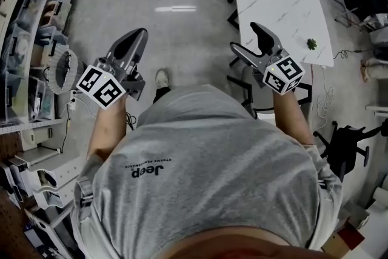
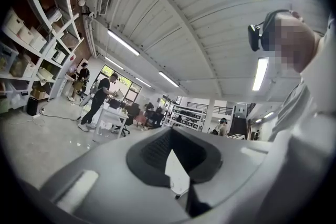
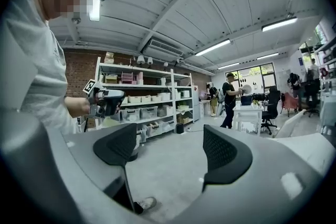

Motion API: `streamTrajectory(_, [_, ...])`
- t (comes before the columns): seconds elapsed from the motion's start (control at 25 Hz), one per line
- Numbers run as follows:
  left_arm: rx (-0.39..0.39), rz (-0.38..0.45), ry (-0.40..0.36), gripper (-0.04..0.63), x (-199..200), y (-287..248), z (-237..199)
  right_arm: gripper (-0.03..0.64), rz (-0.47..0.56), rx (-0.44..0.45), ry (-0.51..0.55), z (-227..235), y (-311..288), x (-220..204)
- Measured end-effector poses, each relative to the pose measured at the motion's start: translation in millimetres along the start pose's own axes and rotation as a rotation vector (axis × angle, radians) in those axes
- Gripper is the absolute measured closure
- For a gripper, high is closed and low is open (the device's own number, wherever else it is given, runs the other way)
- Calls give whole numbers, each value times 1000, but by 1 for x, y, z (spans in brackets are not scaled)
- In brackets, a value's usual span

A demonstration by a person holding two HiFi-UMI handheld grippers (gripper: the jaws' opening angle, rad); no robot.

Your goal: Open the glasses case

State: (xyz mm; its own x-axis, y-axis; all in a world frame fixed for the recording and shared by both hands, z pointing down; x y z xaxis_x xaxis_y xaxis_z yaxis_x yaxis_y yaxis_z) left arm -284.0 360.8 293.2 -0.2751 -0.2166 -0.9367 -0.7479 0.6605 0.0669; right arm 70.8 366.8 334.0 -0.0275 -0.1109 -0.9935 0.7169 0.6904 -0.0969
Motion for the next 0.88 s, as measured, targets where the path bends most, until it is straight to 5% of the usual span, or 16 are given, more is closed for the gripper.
streamTrajectory(0.28, [-125,-7,25,551,33,-54,-124,242,-9,-135,18,38,-92,22])
streamTrajectory(0.52, [-224,-42,-35,551,93,-104,-231,242,24,-195,15,69,-199,59])
streamTrajectory(0.88, [-281,-75,-3,551,122,-157,-342,242,-49,-247,-14,106,-297,65])
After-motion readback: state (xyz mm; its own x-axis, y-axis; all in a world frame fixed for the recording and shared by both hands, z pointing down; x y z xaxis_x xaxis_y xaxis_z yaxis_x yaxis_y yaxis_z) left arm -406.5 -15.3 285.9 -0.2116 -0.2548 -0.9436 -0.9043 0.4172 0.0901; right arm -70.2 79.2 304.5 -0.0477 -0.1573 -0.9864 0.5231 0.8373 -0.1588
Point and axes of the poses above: the fingertips, and each gripper's own axes: y backward along the fingers, z to its right, x out of its top, the point moved 7 cm from there along y, backward along the fingers
